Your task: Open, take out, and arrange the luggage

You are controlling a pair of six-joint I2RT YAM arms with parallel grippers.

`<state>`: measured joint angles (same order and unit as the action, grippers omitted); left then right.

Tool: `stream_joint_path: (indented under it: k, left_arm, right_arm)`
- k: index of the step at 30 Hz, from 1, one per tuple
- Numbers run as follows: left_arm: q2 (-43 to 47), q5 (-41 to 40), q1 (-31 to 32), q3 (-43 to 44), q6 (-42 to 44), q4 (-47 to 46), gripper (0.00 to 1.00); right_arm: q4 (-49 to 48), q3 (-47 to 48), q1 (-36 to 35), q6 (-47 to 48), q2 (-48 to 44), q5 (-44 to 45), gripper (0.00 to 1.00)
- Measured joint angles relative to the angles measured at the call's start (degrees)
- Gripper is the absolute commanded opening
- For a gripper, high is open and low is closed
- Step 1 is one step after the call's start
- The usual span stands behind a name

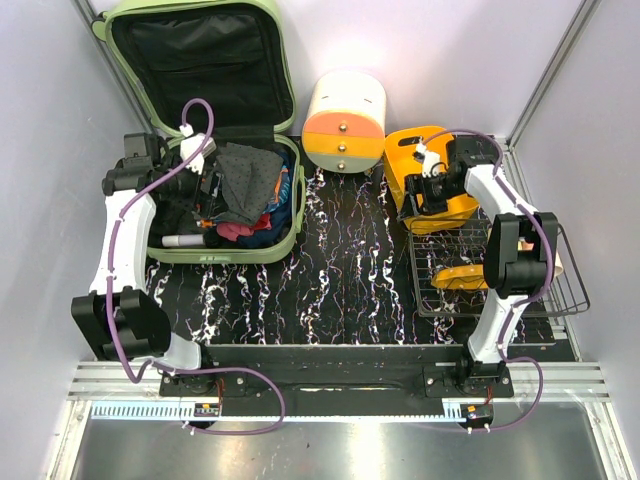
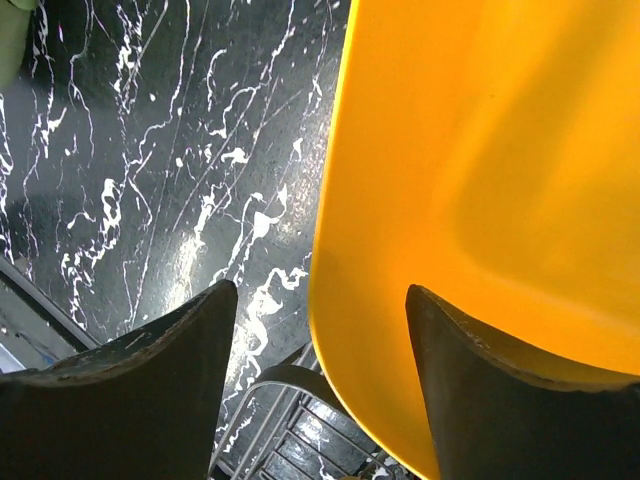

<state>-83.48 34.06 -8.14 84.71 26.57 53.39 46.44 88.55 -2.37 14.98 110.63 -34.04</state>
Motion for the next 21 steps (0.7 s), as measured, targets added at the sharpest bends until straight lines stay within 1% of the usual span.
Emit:
stream_joint_path:
  k: [1, 4, 8, 14, 18, 21]
  left_arm:
    - [-0.42, 0.22, 0.0, 0.35, 1.46, 0.35, 0.95]
    - [-1.44, 1.9, -0.07, 1.55, 5.9, 1.97, 0.96]
    - [-2.43, 5.53, 0.57, 3.48, 15.98, 5.51, 0.96]
    - [-4.04, 4.68, 5.66, 3.72, 34.58, 11.06, 0.95]
    - [-6.38, 3.5, 7.72, 2.78, 43.82, 12.61, 0.95]
    - [-8.5, 1.51, 8.41, 2.03, 50.69, 13.22, 0.95]
  right_arm:
    - [0.02, 0.28, -0.07, -0.57, -0.22, 0.07, 0.84]
    - [-0.33, 1.81, -0.11, -2.1, -0.52, 0.26, 0.87]
    - [-2.73, 3.26, -0.11, -3.74, -1.88, 0.39, 0.95]
    - [-6.34, 3.43, -0.11, -4.07, -5.25, 0.5, 0.94]
    - [-6.38, 5.31, -0.11, -4.13, -5.49, 1.44, 0.89]
    - [-6.43, 5.68, -0.11, -5.51, -5.42, 1.38, 0.87]
